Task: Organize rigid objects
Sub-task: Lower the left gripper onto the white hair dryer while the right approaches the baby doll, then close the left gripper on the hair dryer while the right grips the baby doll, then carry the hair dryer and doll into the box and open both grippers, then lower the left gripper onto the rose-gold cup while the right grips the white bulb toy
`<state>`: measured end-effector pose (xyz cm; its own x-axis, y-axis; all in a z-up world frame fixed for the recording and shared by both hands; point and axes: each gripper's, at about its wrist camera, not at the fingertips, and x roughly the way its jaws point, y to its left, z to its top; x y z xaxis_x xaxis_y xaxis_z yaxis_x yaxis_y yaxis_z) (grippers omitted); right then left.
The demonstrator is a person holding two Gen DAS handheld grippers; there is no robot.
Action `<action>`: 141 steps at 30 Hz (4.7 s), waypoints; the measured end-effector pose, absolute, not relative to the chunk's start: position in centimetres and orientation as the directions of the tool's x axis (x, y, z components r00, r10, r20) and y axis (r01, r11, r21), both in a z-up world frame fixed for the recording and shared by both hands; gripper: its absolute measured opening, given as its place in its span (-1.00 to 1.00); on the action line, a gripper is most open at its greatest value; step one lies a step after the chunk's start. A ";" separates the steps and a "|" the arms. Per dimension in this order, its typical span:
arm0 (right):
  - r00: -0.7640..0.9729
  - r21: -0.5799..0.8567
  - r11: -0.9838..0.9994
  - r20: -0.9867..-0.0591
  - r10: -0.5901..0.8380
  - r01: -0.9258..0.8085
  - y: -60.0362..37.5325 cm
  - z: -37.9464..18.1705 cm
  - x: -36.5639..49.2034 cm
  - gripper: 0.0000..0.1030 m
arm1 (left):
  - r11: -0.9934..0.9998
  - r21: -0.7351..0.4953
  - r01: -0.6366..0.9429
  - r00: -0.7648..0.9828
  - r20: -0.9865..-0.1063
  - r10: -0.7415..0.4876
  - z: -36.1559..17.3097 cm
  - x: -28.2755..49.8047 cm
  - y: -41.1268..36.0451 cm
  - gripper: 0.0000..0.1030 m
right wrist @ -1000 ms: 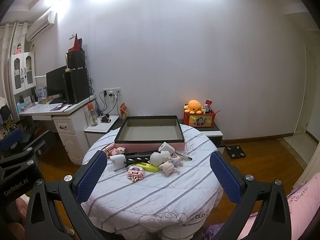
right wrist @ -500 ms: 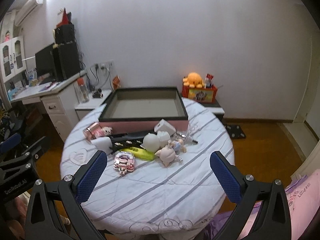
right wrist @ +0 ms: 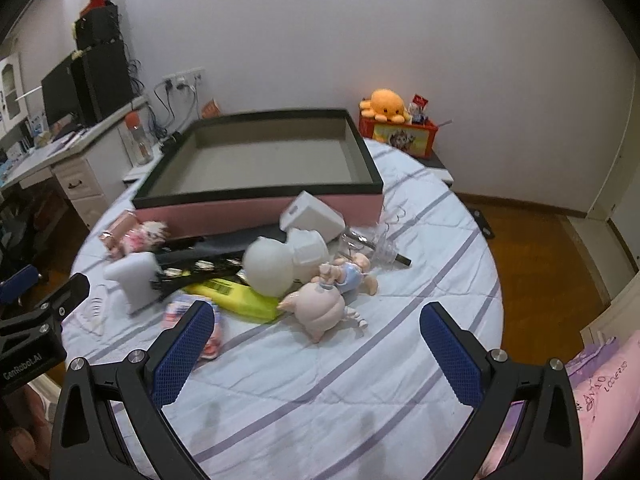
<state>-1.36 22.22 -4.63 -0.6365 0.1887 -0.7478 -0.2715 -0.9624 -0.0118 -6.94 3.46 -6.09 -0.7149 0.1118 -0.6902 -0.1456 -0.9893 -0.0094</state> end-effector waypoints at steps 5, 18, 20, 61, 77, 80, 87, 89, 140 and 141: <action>-0.593 -0.005 -0.964 -0.787 0.168 -0.267 23.5 -6.8 -3.3 1.00 | -0.987 -0.009 -0.158 -0.667 -0.737 0.114 -8.5 -9.2 4.3 1.00; -0.550 0.034 -0.973 -0.829 0.100 -0.228 24.7 -9.9 -6.2 0.92 | -0.988 -0.073 -0.139 -0.608 -0.781 0.144 -11.0 -12.4 5.5 1.00; -0.554 0.053 -0.975 -0.828 0.079 -0.218 24.7 -10.1 -6.4 0.87 | -0.988 -0.090 -0.128 -0.602 -0.785 0.149 -11.3 -12.7 5.6 1.00; -0.570 0.123 -0.974 -0.821 0.009 -0.192 25.3 -10.8 -5.1 0.17 | -0.981 -0.028 -0.190 -0.602 -0.786 0.140 -12.4 -11.4 6.3 0.36; -0.607 0.225 -0.951 -0.793 -0.054 -0.210 27.0 -9.6 -2.6 -0.19 | -0.975 -0.093 -0.203 -0.627 -0.752 0.202 -10.7 -10.1 4.8 0.21; -0.613 0.240 -0.950 -0.787 -0.069 -0.200 26.6 -9.1 -2.2 -0.19 | -0.974 -0.097 -0.205 -0.640 -0.739 0.209 -9.6 -9.7 4.5 0.21; -0.664 0.260 -0.959 -0.738 -0.121 -0.114 24.9 -5.3 -2.7 -0.19 | -0.968 -0.103 -0.229 -0.672 -0.703 0.234 -6.0 -10.1 4.4 0.21; -0.685 0.251 -0.965 -0.717 -0.130 -0.080 24.4 -3.8 -3.7 -0.19 | -0.965 -0.100 -0.244 -0.681 -0.691 0.243 -4.8 -10.9 4.8 0.21; -0.790 0.134 -0.984 -0.613 0.012 -0.118 23.8 1.1 -6.7 0.59 | -0.987 -0.041 -0.156 -0.812 -0.563 0.151 2.0 -12.2 4.6 1.00; -0.794 0.134 -0.984 -0.608 0.014 -0.120 23.6 1.3 -5.7 0.59 | -0.988 -0.041 -0.147 -0.814 -0.562 0.144 2.0 -11.6 4.4 1.00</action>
